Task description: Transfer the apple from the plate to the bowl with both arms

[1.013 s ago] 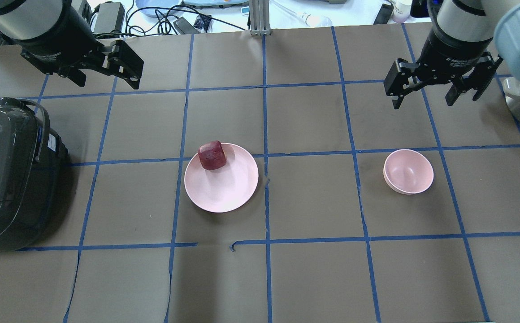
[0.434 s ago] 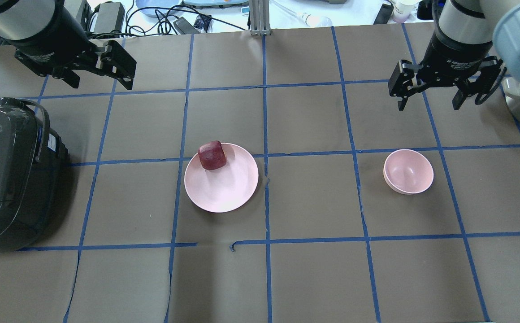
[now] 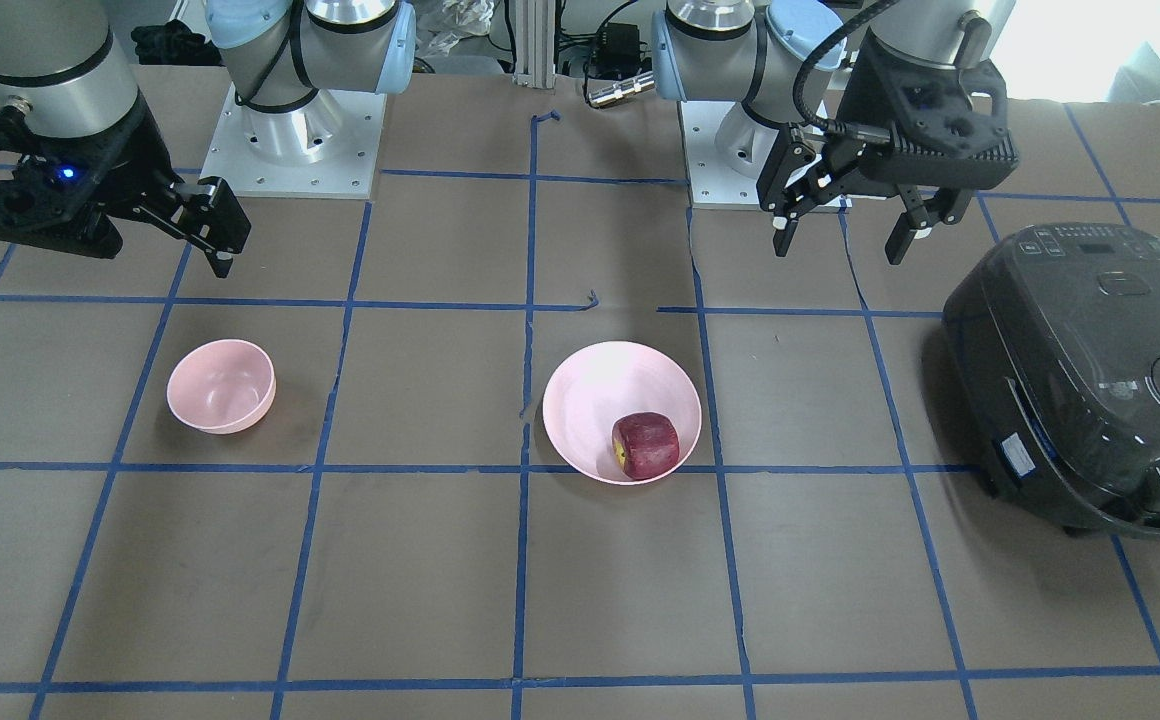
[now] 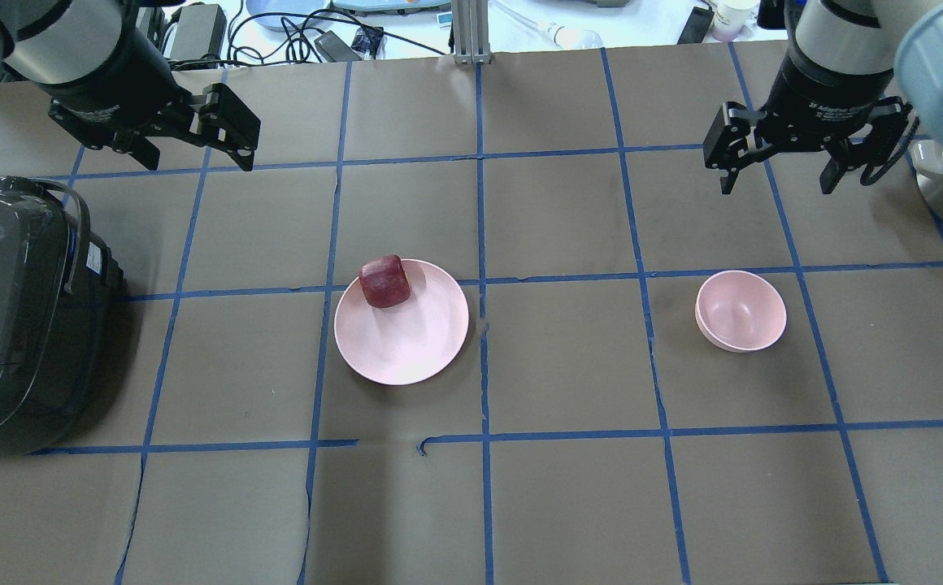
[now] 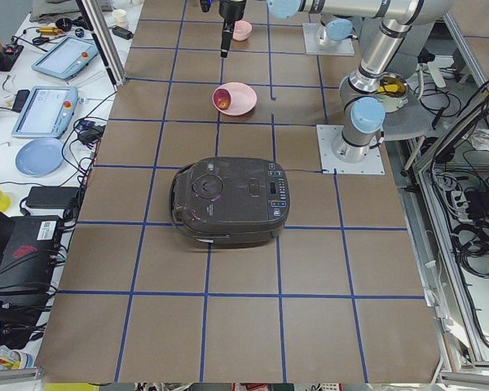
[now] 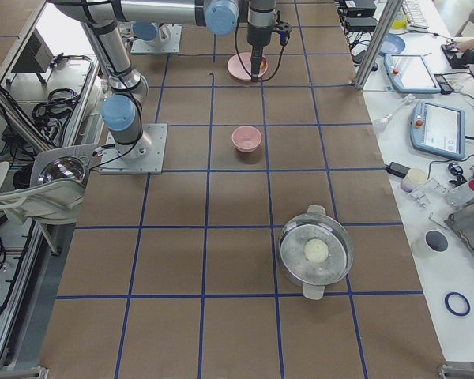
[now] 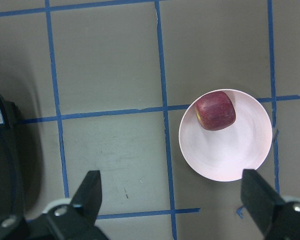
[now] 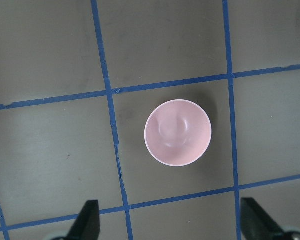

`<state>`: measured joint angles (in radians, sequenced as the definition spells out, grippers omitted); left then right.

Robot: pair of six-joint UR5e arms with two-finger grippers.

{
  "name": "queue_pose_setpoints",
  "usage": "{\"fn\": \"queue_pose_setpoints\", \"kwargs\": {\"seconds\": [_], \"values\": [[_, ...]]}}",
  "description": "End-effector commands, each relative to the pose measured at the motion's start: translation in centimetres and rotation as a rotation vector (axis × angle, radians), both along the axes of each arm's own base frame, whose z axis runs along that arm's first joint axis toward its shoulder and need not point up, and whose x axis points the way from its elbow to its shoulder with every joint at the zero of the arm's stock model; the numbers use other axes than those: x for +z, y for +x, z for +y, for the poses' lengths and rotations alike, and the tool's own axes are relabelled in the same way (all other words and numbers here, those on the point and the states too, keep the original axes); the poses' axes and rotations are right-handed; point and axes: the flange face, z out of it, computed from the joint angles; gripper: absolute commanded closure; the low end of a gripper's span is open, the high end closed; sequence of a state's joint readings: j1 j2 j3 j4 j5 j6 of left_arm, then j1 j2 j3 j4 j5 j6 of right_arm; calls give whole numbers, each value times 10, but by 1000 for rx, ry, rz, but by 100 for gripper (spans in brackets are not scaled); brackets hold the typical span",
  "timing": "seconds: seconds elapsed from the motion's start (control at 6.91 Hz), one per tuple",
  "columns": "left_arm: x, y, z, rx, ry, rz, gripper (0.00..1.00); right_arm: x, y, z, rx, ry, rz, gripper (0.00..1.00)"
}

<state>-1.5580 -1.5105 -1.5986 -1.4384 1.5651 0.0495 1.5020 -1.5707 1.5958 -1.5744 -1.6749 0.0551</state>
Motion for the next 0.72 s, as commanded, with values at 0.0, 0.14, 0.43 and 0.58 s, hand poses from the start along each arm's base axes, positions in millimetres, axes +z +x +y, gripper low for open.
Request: {"fn": "queue_pose_setpoints", "kwargs": {"seconds": [0.0, 0.14, 0.43, 0.58], "values": [[-47, -30, -1, 105, 66, 23, 0, -43, -48, -29, -60, 77, -7, 0], [-80, -57, -6, 109, 58, 23, 0, -77, -95, -44, -97, 144, -8, 0], [-159, -83, -9, 159, 97, 29, 0, -137, -145, -42, 48, 268, -99, 0], [-193, -84, -17, 200, 105, 35, 0, -177, -146, -42, 40, 256, -96, 0]]}}
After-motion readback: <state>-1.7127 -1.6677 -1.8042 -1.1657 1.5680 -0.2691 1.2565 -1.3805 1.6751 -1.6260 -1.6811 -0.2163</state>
